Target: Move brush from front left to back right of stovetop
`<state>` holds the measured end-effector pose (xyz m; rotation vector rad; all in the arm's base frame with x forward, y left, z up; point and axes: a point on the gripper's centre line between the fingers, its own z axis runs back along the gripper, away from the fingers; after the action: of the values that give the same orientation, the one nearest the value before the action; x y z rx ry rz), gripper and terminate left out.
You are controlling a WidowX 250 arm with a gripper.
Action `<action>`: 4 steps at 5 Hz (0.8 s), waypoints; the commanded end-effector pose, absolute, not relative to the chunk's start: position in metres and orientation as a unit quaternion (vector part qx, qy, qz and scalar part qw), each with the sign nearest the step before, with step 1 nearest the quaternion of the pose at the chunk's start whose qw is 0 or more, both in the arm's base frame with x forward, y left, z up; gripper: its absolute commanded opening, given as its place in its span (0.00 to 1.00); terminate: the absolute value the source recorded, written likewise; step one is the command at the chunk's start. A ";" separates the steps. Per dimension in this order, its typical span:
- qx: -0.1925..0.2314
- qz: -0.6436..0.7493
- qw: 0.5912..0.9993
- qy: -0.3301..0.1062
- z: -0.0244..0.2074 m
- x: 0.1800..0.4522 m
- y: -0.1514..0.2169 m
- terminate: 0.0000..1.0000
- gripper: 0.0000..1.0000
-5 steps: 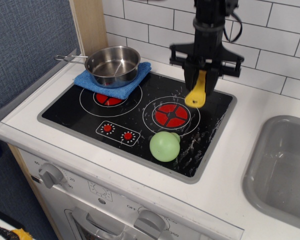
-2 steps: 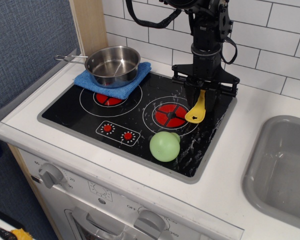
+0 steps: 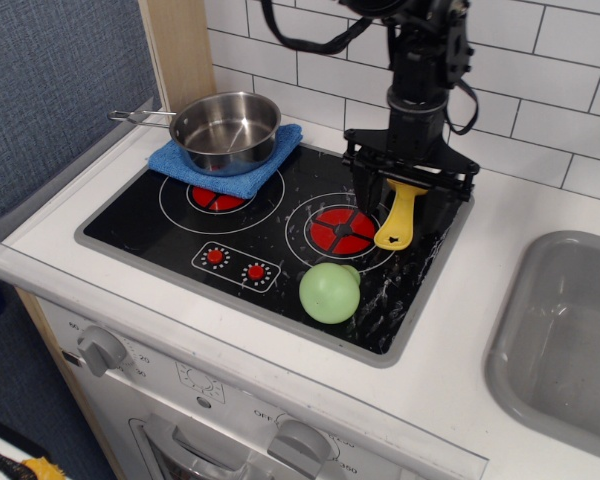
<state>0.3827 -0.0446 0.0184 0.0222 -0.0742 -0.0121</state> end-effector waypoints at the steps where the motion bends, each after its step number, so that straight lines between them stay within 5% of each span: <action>1: 0.010 -0.006 0.997 -0.082 0.109 0.379 -0.055 0.00 1.00; 4: 0.027 -0.043 0.996 -0.080 0.110 0.362 -0.043 0.00 1.00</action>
<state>0.3613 -0.0393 0.0814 0.0597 -0.0901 -0.0832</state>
